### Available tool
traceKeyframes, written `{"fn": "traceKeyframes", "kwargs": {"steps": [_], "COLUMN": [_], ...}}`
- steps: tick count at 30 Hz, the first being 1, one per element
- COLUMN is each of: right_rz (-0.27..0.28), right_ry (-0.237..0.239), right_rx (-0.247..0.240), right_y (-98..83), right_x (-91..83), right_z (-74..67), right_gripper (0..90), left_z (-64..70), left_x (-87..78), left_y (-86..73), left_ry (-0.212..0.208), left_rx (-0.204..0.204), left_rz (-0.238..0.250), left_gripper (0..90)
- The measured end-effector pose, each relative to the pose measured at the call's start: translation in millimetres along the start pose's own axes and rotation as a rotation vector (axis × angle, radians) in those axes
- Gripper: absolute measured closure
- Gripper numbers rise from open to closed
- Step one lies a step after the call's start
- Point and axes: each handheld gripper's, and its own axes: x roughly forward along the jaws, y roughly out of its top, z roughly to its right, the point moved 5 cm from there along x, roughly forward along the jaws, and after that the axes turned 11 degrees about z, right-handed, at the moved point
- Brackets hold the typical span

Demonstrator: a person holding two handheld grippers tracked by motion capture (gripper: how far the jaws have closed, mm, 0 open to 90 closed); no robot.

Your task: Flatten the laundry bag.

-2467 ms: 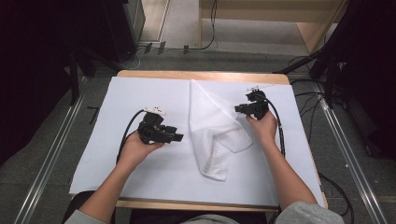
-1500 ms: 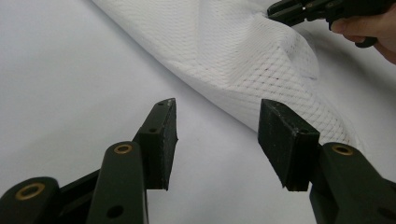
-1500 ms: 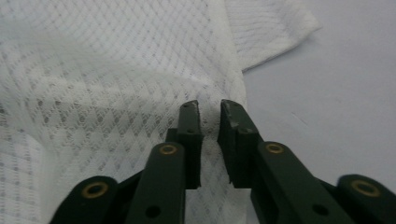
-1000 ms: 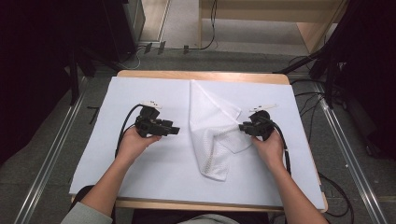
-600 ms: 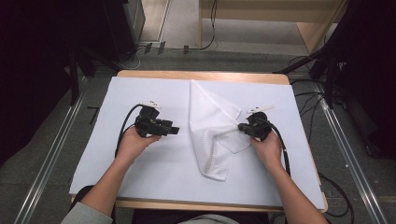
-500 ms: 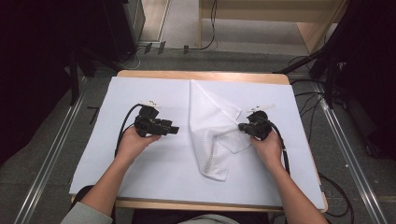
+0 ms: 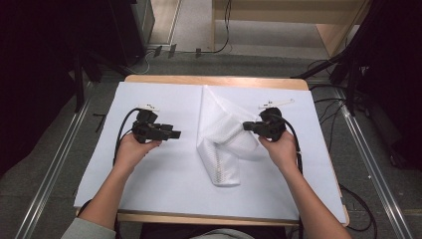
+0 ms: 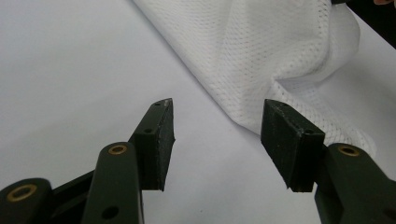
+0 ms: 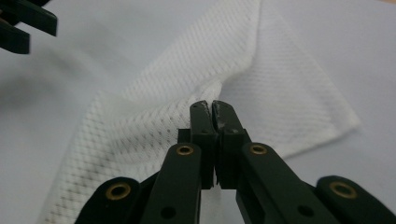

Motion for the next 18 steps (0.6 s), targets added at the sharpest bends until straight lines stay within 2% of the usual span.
{"fn": "traceKeyframes", "kwargs": {"steps": [9,16,18], "right_rz": [-0.016,-0.04,-0.039], "right_ry": [0.1,0.153,0.159], "right_rx": [-0.048,-0.086,-0.088], "right_y": [27.8,40.4,41.6], "right_x": [31.4,62.3,66.5], "right_z": [-36.8,-65.1,-68.1], "right_gripper": [89.7,89.6,89.6], "left_z": [-7.8,-13.7,-15.3], "left_x": [-15.0,-25.6,-28.7], "left_y": [-3.6,-6.9,-8.1], "left_ry": [0.031,0.052,0.061], "left_rx": [-0.022,-0.04,-0.047], "left_rz": [0.027,0.049,0.052], "left_gripper": [44.8,44.9,44.9]}}
